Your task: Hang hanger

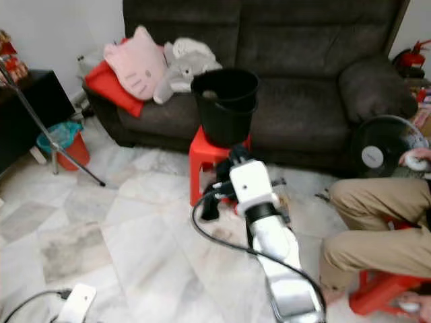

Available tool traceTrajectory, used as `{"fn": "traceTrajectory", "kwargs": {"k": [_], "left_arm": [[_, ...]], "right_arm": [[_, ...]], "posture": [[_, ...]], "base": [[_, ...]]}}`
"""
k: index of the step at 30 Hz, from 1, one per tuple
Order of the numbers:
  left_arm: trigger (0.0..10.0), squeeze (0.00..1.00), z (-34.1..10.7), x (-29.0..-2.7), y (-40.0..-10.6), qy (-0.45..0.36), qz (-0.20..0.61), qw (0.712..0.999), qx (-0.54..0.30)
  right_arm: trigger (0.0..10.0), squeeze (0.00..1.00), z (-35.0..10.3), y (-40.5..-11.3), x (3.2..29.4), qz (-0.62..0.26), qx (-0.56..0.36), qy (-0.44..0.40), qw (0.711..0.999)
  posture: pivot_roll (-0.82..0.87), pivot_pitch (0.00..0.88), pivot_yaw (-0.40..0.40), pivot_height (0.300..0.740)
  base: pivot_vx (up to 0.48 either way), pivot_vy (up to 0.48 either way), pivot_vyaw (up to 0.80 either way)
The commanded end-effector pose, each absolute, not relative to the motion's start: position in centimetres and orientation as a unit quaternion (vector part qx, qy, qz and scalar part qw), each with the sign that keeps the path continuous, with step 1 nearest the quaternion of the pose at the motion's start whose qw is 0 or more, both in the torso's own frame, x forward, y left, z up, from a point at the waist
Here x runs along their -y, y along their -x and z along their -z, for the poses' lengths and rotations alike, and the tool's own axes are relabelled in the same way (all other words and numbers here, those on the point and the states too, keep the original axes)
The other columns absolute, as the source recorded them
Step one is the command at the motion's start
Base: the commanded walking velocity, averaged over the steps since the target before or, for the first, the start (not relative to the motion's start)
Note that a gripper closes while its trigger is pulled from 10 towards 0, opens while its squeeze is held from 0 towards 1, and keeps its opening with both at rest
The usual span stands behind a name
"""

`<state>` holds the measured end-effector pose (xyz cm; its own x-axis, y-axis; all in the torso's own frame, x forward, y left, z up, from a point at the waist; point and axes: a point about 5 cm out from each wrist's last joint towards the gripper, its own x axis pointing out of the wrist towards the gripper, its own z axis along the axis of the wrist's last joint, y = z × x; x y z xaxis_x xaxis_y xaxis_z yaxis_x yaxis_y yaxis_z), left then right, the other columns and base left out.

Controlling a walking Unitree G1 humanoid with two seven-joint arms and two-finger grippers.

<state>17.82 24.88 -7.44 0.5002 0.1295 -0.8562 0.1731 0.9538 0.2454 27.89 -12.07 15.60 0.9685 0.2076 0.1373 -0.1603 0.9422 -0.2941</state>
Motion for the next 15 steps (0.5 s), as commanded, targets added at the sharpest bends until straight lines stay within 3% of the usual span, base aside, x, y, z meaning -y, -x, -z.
{"fn": "traceTrajectory", "kwargs": {"k": [1,4,7,12,15], "left_arm": [[10.0,0.0,7.2,-25.4,-18.1,-0.154,0.003,0.853,-0.498],[10.0,0.0,7.2,-25.2,-18.1,-0.154,0.003,0.852,-0.5],[10.0,0.0,7.3,-25.1,-18.1,-0.151,0.001,0.852,-0.501],[10.0,0.0,7.4,-24.8,-18.0,-0.147,-0.008,0.853,-0.501],[10.0,0.0,7.5,-24.8,-17.9,-0.143,-0.017,0.854,-0.5]], "right_arm": [[10.0,0.0,-15.9,-28.3,12.1,-0.088,0.082,0.137,0.983],[10.0,0.0,-11.0,-29.5,15.3,-0.014,-0.057,0.169,0.984],[10.0,0.0,-8.0,-29.8,16.9,0.009,-0.129,0.191,0.973],[10.0,0.0,-5.0,-30.0,18.3,0.031,-0.2,0.163,0.966],[10.0,0.0,-5.4,-30.7,18.2,0.031,-0.191,0.152,0.969]], "posture": [[-0.1,0.0,0.066,0.74],[-0.08,0.0,0.063,0.74],[-0.07,0.0,0.057,0.74],[-0.04,0.0,0.037,0.74],[-0.03,0.0,0.029,0.74]], "base": [[0.0,0.0,0.0],[0.0,0.0,0.0],[0.0,0.0,0.0],[0.0,0.0,0.0],[0.0,0.0,0.0]]}}
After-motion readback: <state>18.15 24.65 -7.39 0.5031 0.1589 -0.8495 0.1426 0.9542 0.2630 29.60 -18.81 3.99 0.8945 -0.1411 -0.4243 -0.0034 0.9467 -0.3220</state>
